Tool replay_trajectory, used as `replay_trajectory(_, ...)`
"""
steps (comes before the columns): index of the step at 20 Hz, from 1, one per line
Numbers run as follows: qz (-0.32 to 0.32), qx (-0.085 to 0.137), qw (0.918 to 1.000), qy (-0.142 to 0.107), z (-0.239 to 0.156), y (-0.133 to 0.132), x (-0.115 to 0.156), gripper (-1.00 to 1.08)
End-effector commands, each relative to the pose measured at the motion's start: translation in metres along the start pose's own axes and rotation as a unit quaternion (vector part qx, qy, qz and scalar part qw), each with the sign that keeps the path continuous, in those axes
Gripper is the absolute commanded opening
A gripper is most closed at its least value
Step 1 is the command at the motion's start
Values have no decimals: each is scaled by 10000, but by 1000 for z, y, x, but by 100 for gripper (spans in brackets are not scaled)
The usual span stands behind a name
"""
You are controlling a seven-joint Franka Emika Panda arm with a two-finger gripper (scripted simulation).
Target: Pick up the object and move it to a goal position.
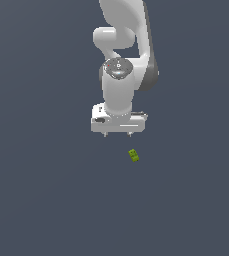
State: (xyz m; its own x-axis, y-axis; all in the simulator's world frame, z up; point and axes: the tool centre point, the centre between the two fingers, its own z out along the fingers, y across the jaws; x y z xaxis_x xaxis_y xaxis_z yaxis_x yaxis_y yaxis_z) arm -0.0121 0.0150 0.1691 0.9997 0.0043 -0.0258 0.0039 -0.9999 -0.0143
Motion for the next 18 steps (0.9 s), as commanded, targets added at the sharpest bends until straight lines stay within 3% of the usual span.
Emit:
replay_trajectory(1,0,0,10000,0,0,0,0,100)
replay_trajectory(10,214,-12,9995,-242,17,21,-11,100)
replay_trajectory(18,85,-28,9997,-225,22,16,-8,100)
